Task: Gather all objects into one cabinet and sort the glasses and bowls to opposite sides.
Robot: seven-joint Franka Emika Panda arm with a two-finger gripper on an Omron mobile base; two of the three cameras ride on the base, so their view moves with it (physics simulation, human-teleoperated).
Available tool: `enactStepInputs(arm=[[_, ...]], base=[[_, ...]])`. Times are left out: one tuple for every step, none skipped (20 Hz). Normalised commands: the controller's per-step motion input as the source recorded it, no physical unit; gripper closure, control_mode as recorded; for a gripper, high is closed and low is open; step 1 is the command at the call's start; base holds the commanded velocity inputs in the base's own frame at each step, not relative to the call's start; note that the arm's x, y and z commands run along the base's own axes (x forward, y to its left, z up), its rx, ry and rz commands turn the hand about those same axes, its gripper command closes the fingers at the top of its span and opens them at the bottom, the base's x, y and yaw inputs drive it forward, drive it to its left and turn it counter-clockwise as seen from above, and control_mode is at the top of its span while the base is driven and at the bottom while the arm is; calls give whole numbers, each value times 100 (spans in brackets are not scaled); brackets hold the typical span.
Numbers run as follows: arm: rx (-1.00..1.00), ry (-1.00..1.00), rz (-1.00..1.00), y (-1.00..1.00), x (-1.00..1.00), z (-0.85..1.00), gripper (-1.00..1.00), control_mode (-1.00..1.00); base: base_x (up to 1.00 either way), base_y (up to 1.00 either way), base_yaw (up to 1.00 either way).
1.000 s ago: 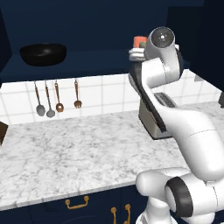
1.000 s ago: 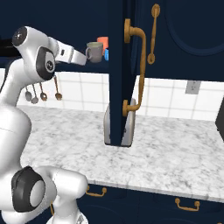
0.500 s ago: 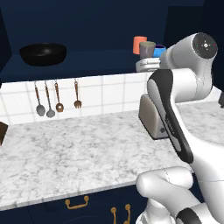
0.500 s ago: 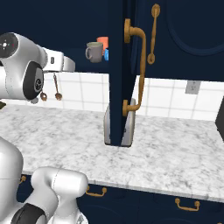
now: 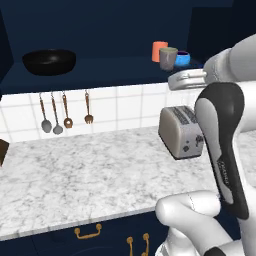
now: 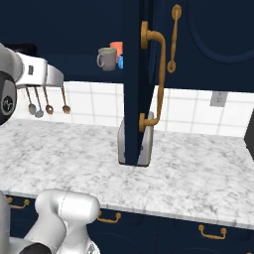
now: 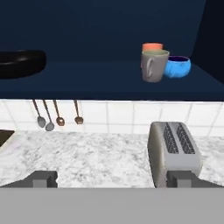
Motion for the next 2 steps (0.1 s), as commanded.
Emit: enactStepInputs(arm=[[0, 4, 0, -20, -100, 14, -100, -100], [0, 4, 0, -19, -100, 1, -100, -100]], base=[[0, 0, 0], [0, 0, 0]])
